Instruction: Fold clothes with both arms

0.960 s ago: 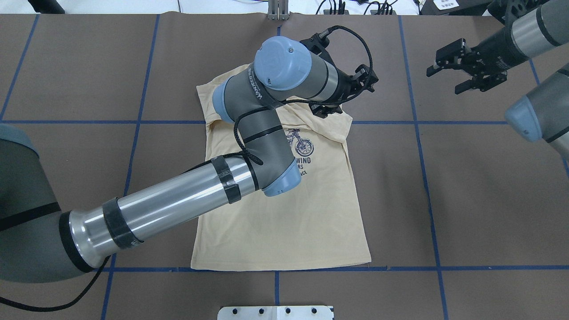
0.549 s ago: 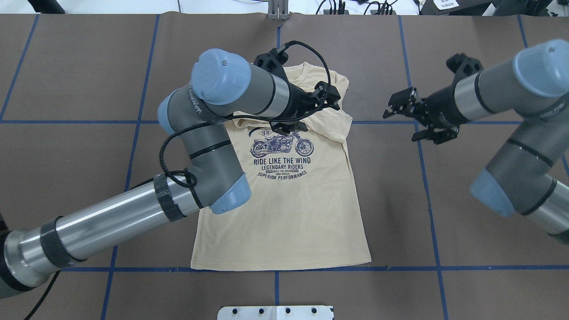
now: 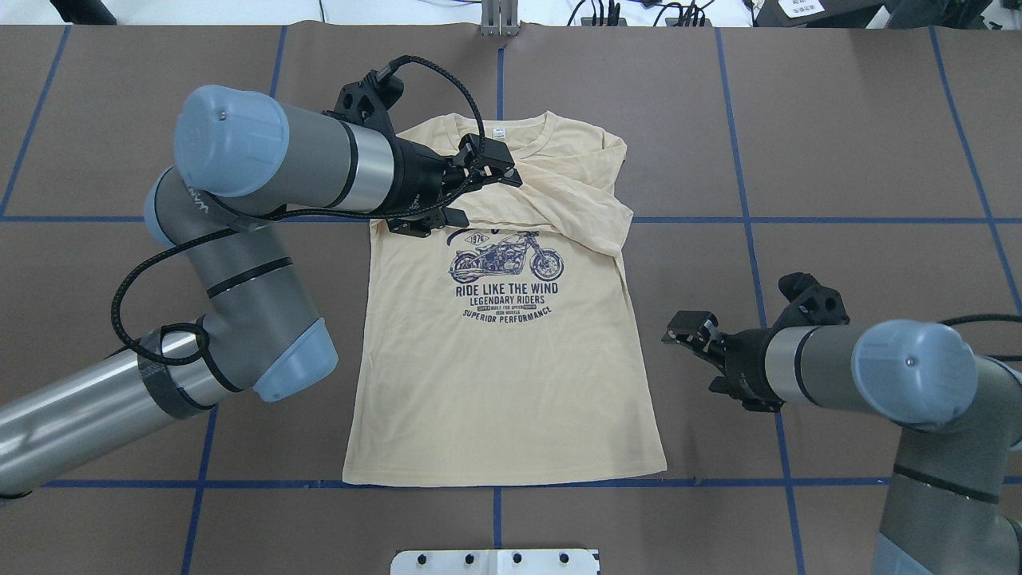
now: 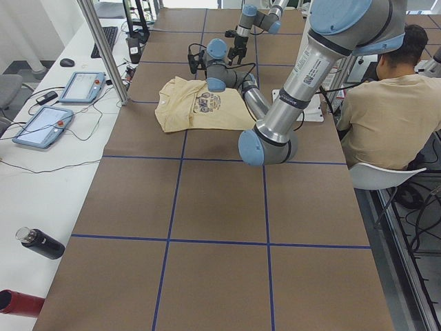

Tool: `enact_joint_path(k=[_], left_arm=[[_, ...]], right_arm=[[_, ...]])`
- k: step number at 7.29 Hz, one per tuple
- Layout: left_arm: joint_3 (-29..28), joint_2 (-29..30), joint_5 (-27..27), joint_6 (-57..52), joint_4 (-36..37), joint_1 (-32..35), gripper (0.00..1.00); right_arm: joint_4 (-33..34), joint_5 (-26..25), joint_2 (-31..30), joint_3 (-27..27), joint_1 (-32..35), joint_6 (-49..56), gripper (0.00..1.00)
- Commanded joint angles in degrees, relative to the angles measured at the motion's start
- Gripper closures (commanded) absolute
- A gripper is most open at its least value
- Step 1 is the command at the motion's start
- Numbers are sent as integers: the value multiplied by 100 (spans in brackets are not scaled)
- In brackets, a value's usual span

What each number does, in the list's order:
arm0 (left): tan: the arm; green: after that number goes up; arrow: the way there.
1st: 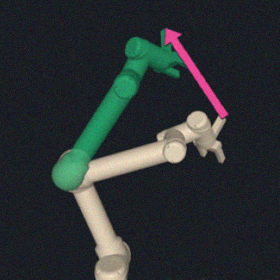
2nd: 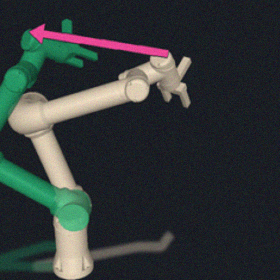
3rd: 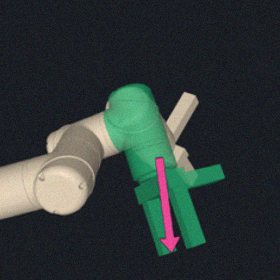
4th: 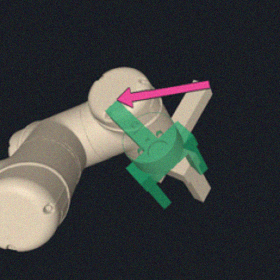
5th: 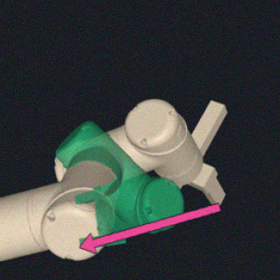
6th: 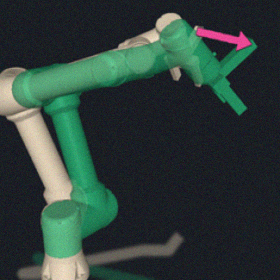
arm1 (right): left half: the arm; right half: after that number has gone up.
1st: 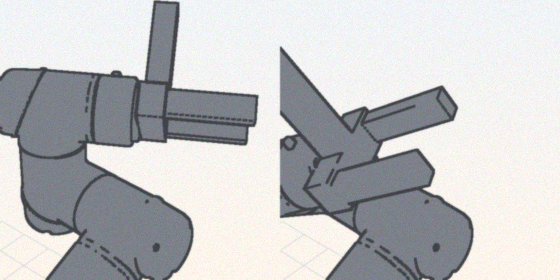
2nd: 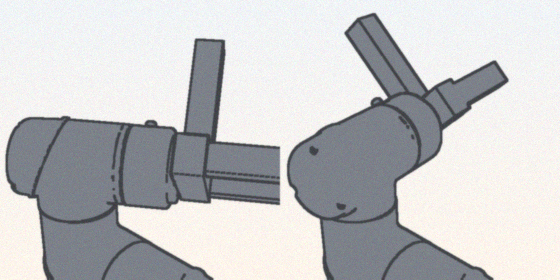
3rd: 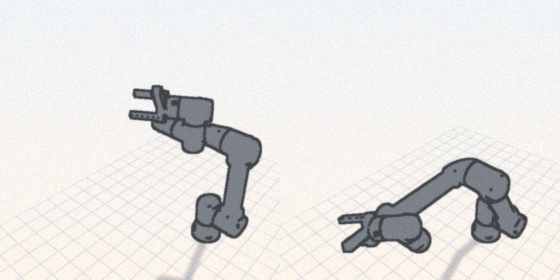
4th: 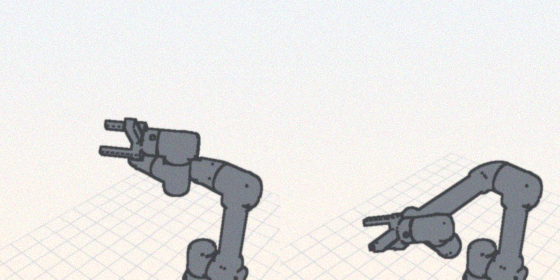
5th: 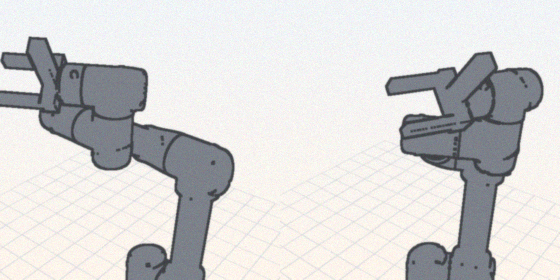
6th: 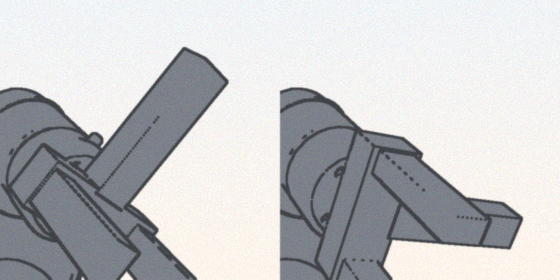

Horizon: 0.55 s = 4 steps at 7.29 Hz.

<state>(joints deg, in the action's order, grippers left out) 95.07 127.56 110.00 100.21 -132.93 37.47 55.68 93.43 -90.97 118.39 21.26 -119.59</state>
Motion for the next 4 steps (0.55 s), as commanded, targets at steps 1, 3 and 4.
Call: enact_joint_path(k=[1, 3, 4], left_arm=[[108, -74, -233, -237, 4, 6, 7], [134, -74, -251, -405, 4, 5, 7], [135, -74, -295, -405, 4, 5, 7]], right_arm=[[65, -998, -466, 474, -900, -982, 1], [749, -1572, -265, 501, -1456, -1014, 1], [951, -1574, -64, 371, -1510, -1005, 2]])
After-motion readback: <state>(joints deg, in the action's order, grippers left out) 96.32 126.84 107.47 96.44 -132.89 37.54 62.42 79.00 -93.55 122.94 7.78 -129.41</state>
